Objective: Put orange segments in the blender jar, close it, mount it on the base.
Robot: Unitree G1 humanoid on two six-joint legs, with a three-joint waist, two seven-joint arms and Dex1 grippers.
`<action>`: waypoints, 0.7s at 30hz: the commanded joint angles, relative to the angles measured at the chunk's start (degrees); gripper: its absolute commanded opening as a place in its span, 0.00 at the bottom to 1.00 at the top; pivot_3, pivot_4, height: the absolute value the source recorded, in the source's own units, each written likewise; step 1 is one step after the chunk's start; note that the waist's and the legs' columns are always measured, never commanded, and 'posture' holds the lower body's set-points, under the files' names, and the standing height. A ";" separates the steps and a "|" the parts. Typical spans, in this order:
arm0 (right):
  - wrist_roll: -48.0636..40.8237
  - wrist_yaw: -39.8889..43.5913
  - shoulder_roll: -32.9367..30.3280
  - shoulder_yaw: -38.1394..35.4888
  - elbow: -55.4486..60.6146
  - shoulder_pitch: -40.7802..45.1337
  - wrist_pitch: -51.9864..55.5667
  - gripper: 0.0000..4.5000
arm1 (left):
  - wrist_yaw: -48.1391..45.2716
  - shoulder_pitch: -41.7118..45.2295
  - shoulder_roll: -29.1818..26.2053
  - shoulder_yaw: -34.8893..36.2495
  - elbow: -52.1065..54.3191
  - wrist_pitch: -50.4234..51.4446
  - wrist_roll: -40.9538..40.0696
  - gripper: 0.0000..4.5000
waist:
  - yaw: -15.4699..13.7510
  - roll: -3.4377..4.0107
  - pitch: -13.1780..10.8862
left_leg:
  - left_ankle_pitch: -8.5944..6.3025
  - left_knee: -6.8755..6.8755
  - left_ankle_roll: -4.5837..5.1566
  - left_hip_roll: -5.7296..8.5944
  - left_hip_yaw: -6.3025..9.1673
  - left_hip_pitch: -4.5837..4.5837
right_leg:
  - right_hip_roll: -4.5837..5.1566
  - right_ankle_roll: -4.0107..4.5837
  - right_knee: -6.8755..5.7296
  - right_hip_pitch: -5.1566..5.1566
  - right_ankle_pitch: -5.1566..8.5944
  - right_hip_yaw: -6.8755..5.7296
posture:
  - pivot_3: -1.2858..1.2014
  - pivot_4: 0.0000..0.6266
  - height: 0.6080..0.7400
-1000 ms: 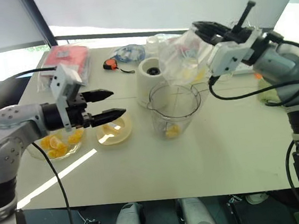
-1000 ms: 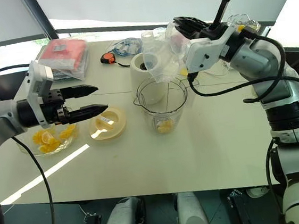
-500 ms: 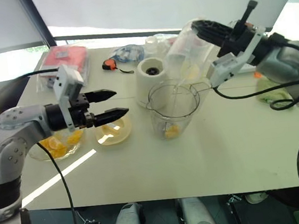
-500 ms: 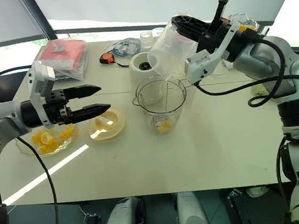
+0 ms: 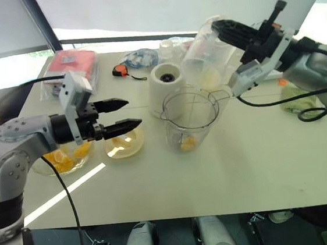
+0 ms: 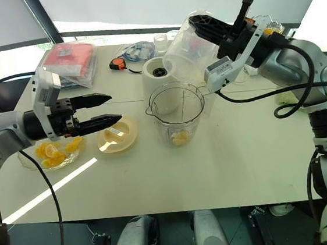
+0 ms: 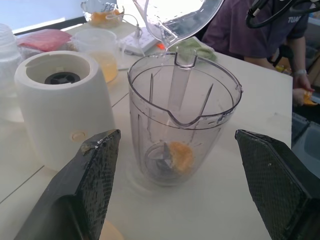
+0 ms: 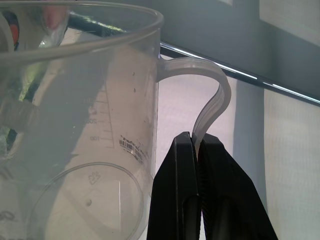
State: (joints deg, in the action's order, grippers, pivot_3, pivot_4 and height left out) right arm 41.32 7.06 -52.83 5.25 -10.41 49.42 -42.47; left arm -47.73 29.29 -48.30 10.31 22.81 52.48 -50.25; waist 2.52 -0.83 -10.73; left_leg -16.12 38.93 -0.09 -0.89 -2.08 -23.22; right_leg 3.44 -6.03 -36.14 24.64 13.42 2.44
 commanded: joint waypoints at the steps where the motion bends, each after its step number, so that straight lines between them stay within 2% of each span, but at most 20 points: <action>1: -8.51 2.30 1.02 -3.22 0.45 0.44 3.13 0.01 | -0.14 0.97 -0.64 0.73 1.39 -0.07 -0.77 0.85 | 0.00 0.00 0.00 | 0.00 0.00 0.00 0.00 0.00 0.00 | 0.00 -0.02 0.00 0.00 -0.01 0.00 | 0.52 0.24 1.00; 5: -27.04 10.44 5.13 -7.22 3.16 -3.86 14.25 0.01 | -0.53 1.37 -0.85 0.50 0.96 -0.22 -0.62 0.85 | -0.02 -0.02 0.01 | 0.00 0.02 0.00 -0.02 0.03 0.02 | -0.01 -0.14 0.00 -0.08 -0.09 -0.01 | 0.52 0.24 1.00; 9: -39.64 11.24 9.60 -15.99 8.64 -8.67 32.12 0.01 | -1.14 1.66 -0.90 0.24 1.11 -0.27 -0.88 0.85 | -0.41 -0.02 0.01 | 0.00 0.07 0.00 -0.06 0.14 0.01 | 0.06 -0.16 -0.02 -0.14 -0.10 -0.06 | 0.52 0.24 1.00; 13: -46.66 4.50 14.16 -26.14 12.18 -11.60 50.49 0.01 | -1.32 2.98 -0.49 -0.35 1.89 -0.04 -1.67 0.85 | -0.68 -0.03 0.02 | 0.00 0.09 0.00 -0.04 0.13 0.00 | 0.11 -0.16 -0.02 -0.14 -0.10 -0.07 | 0.52 0.24 1.00; 17: -49.19 -8.73 20.19 -37.50 11.71 -13.79 65.62 0.01 | -0.35 5.17 0.17 -1.18 2.99 0.29 -2.02 0.85 | -1.39 -0.02 0.04 | 0.00 0.10 0.00 0.02 0.11 0.00 | 0.08 -0.15 -0.02 -0.14 -0.10 -0.07 | 0.52 0.24 1.00; 21: -48.79 -18.44 24.88 -43.74 8.22 -16.47 69.90 0.01 | 1.23 5.84 -0.11 -2.38 4.07 0.61 -0.76 0.85 | -1.47 0.06 0.08 | 0.00 0.09 0.00 0.06 0.08 0.01 | 0.03 -0.15 -0.03 -0.13 -0.09 -0.06 | 0.52 0.24 1.00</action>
State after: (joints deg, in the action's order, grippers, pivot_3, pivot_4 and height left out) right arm -7.25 -7.87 -28.21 -35.98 -2.47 33.09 26.80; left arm -47.04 34.32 -48.01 7.63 25.23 53.21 -51.27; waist 1.05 -0.77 -10.65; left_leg -16.12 39.01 -0.09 -0.82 -2.00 -23.20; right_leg 3.46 -6.18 -36.17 24.51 13.33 2.38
